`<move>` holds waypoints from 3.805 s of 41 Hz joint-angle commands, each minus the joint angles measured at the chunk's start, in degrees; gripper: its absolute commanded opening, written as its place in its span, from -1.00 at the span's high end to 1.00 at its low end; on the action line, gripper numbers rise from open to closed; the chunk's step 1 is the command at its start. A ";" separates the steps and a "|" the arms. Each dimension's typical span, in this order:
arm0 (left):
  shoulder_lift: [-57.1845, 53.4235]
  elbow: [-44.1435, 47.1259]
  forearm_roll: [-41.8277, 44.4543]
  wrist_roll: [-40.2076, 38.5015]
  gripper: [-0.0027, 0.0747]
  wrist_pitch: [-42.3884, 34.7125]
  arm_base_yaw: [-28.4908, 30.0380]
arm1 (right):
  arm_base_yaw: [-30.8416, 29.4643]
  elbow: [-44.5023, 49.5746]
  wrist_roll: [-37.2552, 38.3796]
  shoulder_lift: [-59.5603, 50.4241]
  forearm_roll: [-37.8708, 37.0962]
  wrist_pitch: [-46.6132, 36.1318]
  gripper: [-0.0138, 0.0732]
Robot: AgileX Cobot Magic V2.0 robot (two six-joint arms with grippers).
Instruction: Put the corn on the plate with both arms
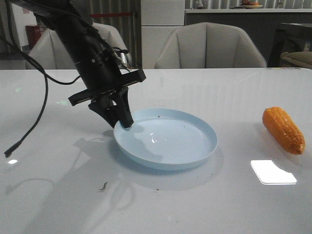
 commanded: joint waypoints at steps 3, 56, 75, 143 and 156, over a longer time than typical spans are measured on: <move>-3.81 -1.57 -0.54 -0.41 0.08 2.56 -0.35 | -0.25 -1.73 -0.33 -0.56 -0.66 -3.47 -0.37; -49.26 -1.67 28.04 -0.41 -0.11 -5.05 14.00 | -0.25 -28.48 -0.28 31.05 0.63 7.56 -0.66; -69.97 40.51 27.54 -3.40 -0.11 -25.29 14.00 | -0.18 -29.85 -0.28 45.21 2.66 9.10 -0.66; -75.63 42.13 26.73 -3.40 -0.11 -25.75 14.00 | 28.21 -51.09 -0.95 60.15 3.37 20.54 0.04; -75.63 42.13 26.64 -3.40 -0.11 -24.53 14.00 | 28.21 -51.09 -0.95 61.95 2.99 20.90 -0.58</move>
